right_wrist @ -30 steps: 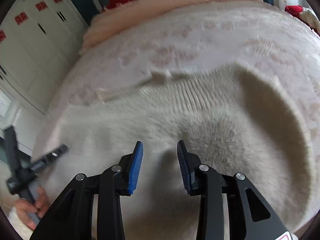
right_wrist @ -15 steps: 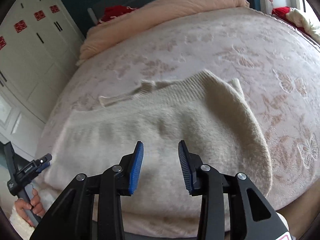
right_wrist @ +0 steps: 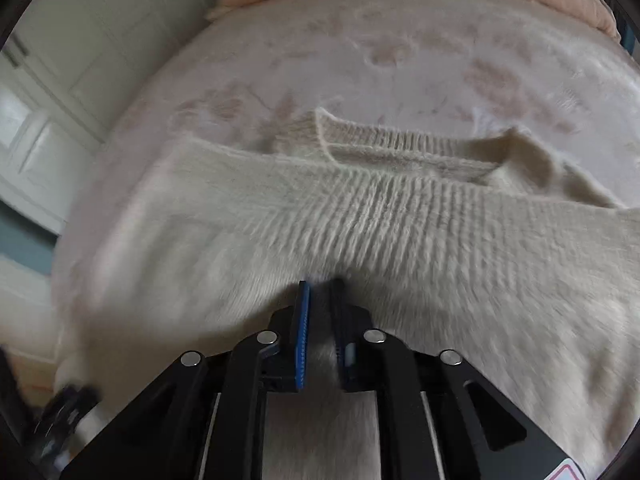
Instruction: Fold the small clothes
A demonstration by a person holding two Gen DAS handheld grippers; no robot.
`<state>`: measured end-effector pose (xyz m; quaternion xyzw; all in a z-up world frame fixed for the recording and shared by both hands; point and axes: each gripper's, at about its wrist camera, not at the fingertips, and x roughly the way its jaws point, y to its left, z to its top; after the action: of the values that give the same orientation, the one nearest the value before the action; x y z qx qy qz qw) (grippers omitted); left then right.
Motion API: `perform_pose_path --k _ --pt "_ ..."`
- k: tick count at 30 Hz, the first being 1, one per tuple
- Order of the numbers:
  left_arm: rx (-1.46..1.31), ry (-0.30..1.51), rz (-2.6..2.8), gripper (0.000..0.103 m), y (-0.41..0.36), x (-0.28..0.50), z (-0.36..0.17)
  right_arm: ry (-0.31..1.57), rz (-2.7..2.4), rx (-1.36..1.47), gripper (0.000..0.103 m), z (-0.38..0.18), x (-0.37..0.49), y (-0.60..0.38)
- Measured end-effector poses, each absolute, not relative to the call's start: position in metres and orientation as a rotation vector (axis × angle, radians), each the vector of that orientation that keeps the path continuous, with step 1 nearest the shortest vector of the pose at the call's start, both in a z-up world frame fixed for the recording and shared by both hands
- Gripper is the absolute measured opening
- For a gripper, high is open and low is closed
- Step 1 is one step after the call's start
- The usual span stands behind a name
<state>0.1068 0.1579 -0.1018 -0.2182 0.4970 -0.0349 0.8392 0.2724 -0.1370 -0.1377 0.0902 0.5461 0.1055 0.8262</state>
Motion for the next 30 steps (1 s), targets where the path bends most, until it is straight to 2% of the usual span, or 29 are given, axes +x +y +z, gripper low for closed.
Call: perform_pose_path --k 2,4,8,11,13,18,21,24,26,27,28,29,30 --pt "-0.491 1.040 -0.091 0.068 0.158 0.106 -0.100 1.163 0.212 0.234 0.005 -0.137 0.283 -0.140" --pt "-0.538 1.028 -0.121 0.076 0.159 0.108 -0.099 1.180 0.205 0.274 0.006 -0.130 0.284 -0.143" --pt "-0.641 1.055 -0.155 0.079 0.156 0.111 -0.109 1.079 0.214 0.311 0.008 -0.095 0.239 -0.164" --pt "-0.631 1.067 -0.155 0.079 0.151 0.113 -0.113 1.001 0.109 0.357 0.017 -0.075 0.181 -0.213" --pt "-0.617 1.071 -0.157 0.080 0.147 0.112 -0.114 0.975 0.013 0.392 0.037 -0.071 0.149 -0.250" --pt "-0.630 1.066 -0.139 0.086 0.144 0.112 -0.116 0.982 -0.244 0.596 0.054 -0.080 0.052 -0.365" --pt "-0.655 1.065 -0.102 0.089 0.143 0.114 -0.119 0.994 -0.211 0.793 0.055 -0.104 0.025 -0.395" --pt "-0.662 1.070 -0.063 0.092 0.138 0.119 -0.118 1.003 -0.157 0.826 0.071 -0.123 0.032 -0.390" --pt "-0.655 1.080 -0.040 0.091 0.135 0.124 -0.117 0.974 -0.171 0.813 0.068 -0.128 0.040 -0.386" --pt "-0.652 1.083 -0.036 0.079 0.135 0.125 -0.116 0.950 -0.179 0.808 0.040 -0.127 0.044 -0.384" --pt "-0.623 1.081 -0.042 0.042 0.134 0.127 -0.110 0.921 -0.171 0.815 0.011 -0.122 0.047 -0.385" --pt "-0.601 1.085 -0.054 0.034 0.133 0.129 -0.106 0.894 -0.144 0.843 0.010 -0.115 0.049 -0.387" --pt "-0.581 1.076 -0.068 0.030 0.134 0.129 -0.099 0.841 -0.137 0.844 0.009 -0.098 0.045 -0.388"
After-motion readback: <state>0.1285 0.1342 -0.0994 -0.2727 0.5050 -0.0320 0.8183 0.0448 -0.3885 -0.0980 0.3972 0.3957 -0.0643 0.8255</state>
